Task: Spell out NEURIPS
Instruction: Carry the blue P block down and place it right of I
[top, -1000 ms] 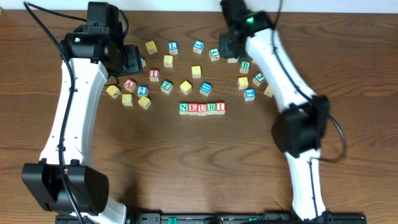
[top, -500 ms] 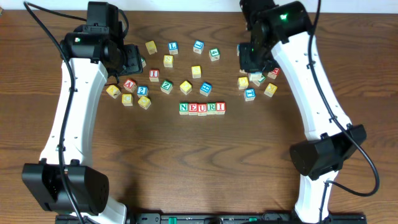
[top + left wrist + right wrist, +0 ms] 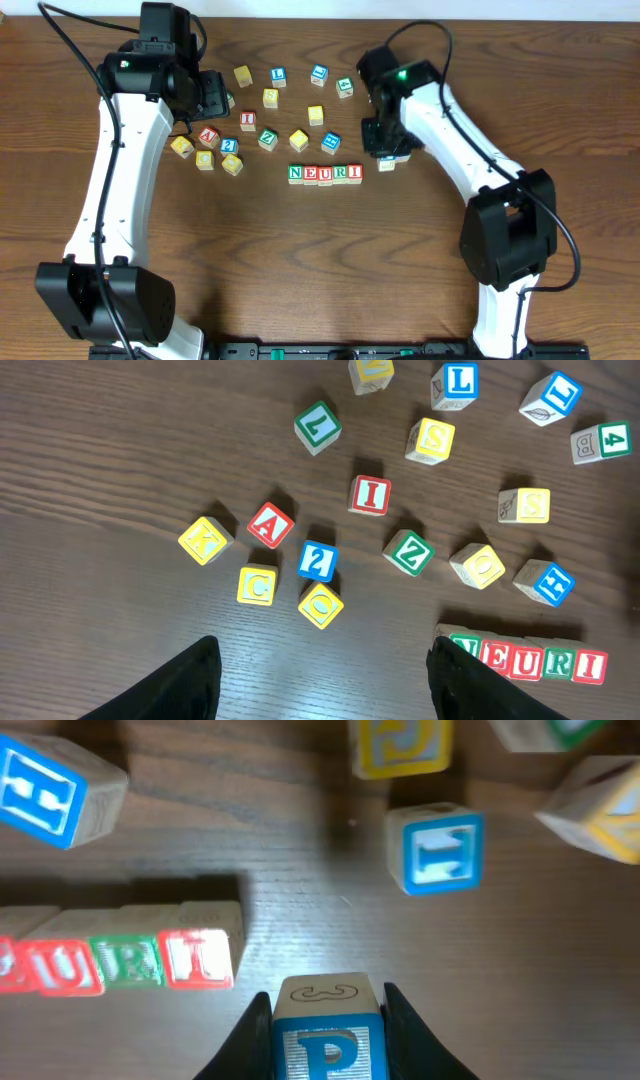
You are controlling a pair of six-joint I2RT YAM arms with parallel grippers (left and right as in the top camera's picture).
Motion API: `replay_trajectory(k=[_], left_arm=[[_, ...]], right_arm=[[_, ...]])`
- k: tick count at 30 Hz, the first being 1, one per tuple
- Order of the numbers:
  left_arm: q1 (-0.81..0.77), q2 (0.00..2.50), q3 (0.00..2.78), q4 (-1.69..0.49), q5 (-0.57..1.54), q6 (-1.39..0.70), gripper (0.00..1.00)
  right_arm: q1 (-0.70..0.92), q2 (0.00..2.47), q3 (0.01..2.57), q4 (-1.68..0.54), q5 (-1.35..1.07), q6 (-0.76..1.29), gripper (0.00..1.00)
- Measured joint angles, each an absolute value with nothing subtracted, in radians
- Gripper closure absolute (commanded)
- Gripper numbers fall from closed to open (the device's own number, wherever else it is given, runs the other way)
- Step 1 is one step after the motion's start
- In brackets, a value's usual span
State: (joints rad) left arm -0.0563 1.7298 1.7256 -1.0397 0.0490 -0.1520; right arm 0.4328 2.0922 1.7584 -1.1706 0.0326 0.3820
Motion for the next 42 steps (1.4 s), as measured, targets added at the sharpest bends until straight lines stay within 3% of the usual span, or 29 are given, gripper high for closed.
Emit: replay_trajectory(k=[20,36,42], left_arm=[[-0.056,1.73,1.726,-1.036,0.049,-0.152,0.35],[-0.056,1.73,1.726,-1.036,0.049,-0.152,0.35],[-0.056,1.73,1.726,-1.036,0.049,-0.152,0.35]], right_arm=[[0.47,2.094,1.554,-0.925,0.042,0.484,0.83],[0.47,2.094,1.554,-0.923,0.045,0.497,0.61],[0.47,2.094,1.554,-0.924,0.046,0.497,0.66]])
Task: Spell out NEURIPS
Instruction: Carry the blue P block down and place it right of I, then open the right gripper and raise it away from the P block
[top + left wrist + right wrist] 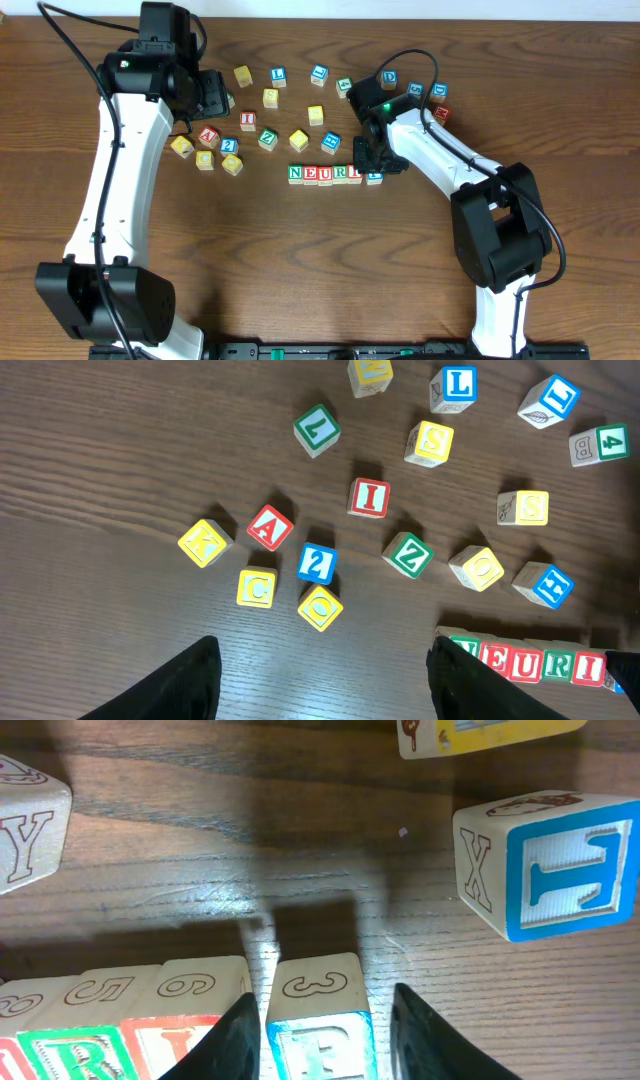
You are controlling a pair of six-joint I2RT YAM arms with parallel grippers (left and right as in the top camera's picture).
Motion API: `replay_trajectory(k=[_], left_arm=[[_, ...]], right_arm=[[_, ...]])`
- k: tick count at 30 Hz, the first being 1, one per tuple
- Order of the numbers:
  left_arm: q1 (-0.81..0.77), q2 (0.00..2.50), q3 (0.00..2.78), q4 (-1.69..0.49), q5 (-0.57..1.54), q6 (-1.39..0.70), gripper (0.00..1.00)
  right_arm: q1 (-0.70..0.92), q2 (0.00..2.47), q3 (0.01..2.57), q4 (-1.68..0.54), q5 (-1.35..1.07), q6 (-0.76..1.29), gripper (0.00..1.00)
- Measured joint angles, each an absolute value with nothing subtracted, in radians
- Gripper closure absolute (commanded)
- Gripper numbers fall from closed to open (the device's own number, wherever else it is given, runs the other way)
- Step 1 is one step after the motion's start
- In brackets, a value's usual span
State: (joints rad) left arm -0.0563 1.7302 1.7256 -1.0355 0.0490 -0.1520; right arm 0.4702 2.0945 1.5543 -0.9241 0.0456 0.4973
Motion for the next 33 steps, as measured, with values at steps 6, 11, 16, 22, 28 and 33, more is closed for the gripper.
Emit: replay_trajectory(k=[6,11,16,22,28,33], left_arm=[[-0.056,1.73,1.726,-1.036,0.049,-0.152,0.35],[-0.056,1.73,1.726,-1.036,0.049,-0.152,0.35],[-0.056,1.73,1.726,-1.035,0.049,-0.152,0.35],[-0.056,1.73,1.726,-1.036,0.049,-0.152,0.35],[-0.056,1.73,1.726,-1.035,0.049,-0.152,0.35],[-0.056,1.73,1.726,-1.035,0.049,-0.152,0.35]], right_arm=[[0.467,2.094,1.563,-0.929,0.046,0.496,0.66],[0.452,2.065,1.591,-0.948,0.046,0.497,0.65],[0.419,1.985,1.604,-1.027,0.048,0.496,0.73],[0.403,1.973,1.579,-1.047,0.051,0.497,0.82],[0.403,1.976,1.463,-0.982,0.038,0.497,0.81],[0.404,1.977,1.407,-0.909,0.02,0.497,0.8]])
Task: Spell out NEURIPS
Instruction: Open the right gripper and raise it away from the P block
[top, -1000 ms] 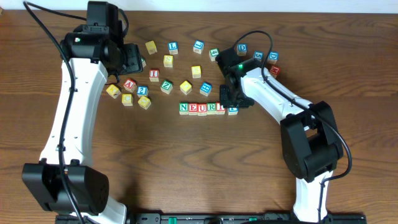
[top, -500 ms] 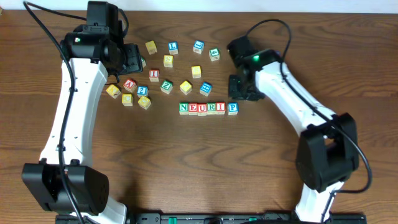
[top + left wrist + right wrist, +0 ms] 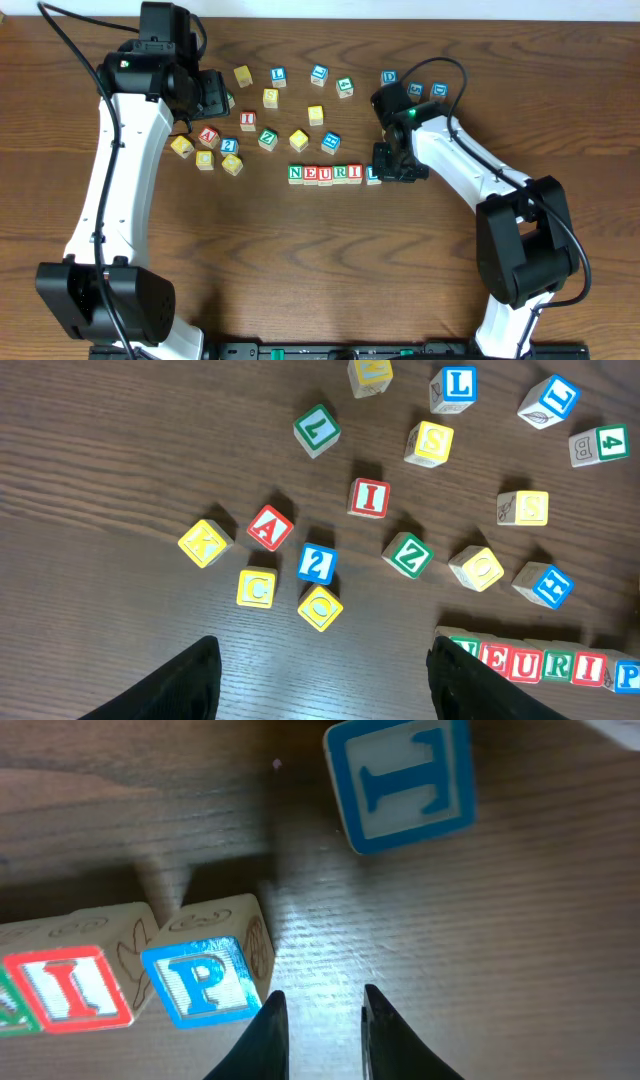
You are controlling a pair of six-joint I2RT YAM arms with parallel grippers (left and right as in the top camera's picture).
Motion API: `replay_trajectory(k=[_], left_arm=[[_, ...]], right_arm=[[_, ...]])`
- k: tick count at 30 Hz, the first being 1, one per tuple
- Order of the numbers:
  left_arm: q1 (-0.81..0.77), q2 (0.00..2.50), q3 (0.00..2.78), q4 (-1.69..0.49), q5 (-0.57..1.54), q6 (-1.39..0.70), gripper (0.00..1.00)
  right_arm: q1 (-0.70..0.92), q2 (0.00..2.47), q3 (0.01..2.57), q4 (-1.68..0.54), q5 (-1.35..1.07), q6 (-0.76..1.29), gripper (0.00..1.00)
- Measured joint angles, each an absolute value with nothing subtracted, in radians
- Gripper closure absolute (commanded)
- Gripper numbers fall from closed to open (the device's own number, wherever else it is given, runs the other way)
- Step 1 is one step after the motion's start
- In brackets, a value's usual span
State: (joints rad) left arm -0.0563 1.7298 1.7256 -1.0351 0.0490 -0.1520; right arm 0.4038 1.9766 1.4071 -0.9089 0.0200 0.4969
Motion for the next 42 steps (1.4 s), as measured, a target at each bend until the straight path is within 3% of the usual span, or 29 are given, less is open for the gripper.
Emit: replay_trajectory(k=[24,30,36,42], left_arm=[[-0.056,1.73,1.726,-1.035,0.049,-0.152,0.35],[-0.056,1.73,1.726,-1.036,0.049,-0.152,0.35],[-0.056,1.73,1.726,-1.036,0.049,-0.152,0.35],[-0.056,1.73,1.726,-1.035,0.039,-0.152,0.35]], right_arm=[[0.424,1.977,1.349,-0.795,-0.038,0.497,0.79],[0.424,1.977,1.352,-0.805,-0.038,0.475,0.72],[0.422,1.99,1.512,-0.971,-0.031,0.399,0.6],[0.421,1.989,1.752,-0.935,-0.038,0.352,0.62]])
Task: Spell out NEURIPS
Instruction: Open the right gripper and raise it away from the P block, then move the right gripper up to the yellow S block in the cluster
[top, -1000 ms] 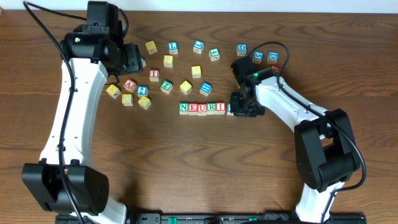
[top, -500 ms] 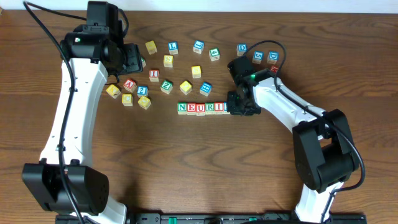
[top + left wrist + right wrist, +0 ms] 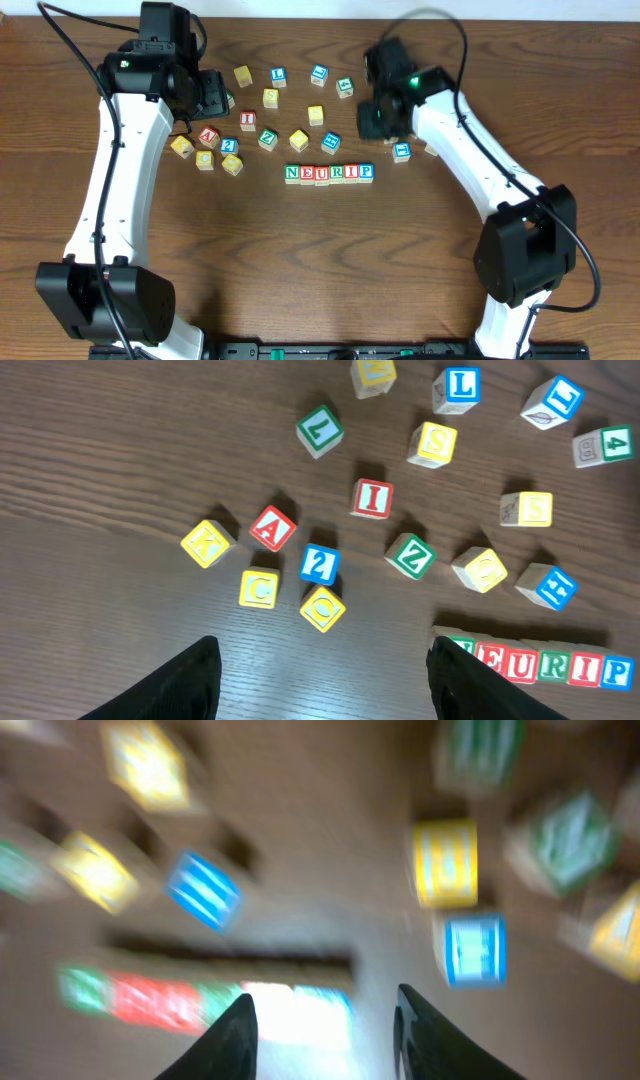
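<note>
A row of lettered blocks reading NEURIP (image 3: 328,173) lies mid-table, its blue P (image 3: 366,172) at the right end. The row also shows at the lower right of the left wrist view (image 3: 540,665). Two loose yellow S blocks lie behind it, one (image 3: 270,97) (image 3: 434,442) further back than the other (image 3: 316,114) (image 3: 527,509). My right gripper (image 3: 378,118) (image 3: 322,998) hangs open and empty, high over the table behind the row's right end; its view is blurred. My left gripper (image 3: 320,650) is open and empty over bare wood at the left.
Loose blocks are scattered behind the row. A cluster with a red A (image 3: 208,135) and a blue 2 (image 3: 229,145) lies at the left. A blue block (image 3: 401,151) sits just right of the row, under the right arm.
The right gripper was low beside the P, jaws narrowly apart. It now stands higher and further back with its jaws wide. The P, then slightly askew, sits in line with the row.
The right gripper held the blue P to the right of NEURI. Then the P stood next to the I between the jaws. Then it lay released and askew at the row's end. Now it is aligned and the gripper is away. The left arm stayed still.
</note>
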You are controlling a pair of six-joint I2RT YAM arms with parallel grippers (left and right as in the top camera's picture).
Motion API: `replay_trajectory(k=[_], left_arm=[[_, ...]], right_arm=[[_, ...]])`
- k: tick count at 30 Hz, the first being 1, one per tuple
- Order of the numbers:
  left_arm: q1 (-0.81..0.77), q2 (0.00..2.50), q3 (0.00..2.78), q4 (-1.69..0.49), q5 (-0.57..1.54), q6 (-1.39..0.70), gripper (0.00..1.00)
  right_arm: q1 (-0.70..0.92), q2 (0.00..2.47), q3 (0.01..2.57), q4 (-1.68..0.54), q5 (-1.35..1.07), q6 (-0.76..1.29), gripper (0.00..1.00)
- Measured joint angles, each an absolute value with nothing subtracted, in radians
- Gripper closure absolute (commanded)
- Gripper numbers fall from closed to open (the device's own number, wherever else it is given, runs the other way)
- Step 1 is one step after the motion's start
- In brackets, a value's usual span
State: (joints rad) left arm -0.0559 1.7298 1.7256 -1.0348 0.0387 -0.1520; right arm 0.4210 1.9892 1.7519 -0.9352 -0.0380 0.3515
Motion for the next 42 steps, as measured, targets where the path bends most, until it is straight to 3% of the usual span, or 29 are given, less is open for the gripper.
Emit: replay_trajectory(k=[6,13,18,37,42], left_arm=[[-0.035,1.73,1.726,-1.035,-0.005,-0.152,0.35],[-0.008,1.73,1.726,-1.035,-0.022,-0.152,0.35],[-0.008,1.73,1.726,-1.038,-0.026,-0.152,0.35],[-0.008,1.73,1.726,-1.04,-0.029,-0.152,0.35],[-0.008,1.73,1.726,-1.04,-0.029,-0.152,0.34]], right_arm=[[0.43,2.015,1.919,-0.841,-0.063,0.341,0.58],[0.48,2.285,2.262,-0.906,-0.074,0.321,0.47],[0.52,2.462,2.329,-0.917,-0.071,0.321,0.43],[0.549,2.561,2.341,-0.928,-0.002,0.363,0.5],[0.549,2.59,2.341,-0.925,0.0,0.374,0.59]])
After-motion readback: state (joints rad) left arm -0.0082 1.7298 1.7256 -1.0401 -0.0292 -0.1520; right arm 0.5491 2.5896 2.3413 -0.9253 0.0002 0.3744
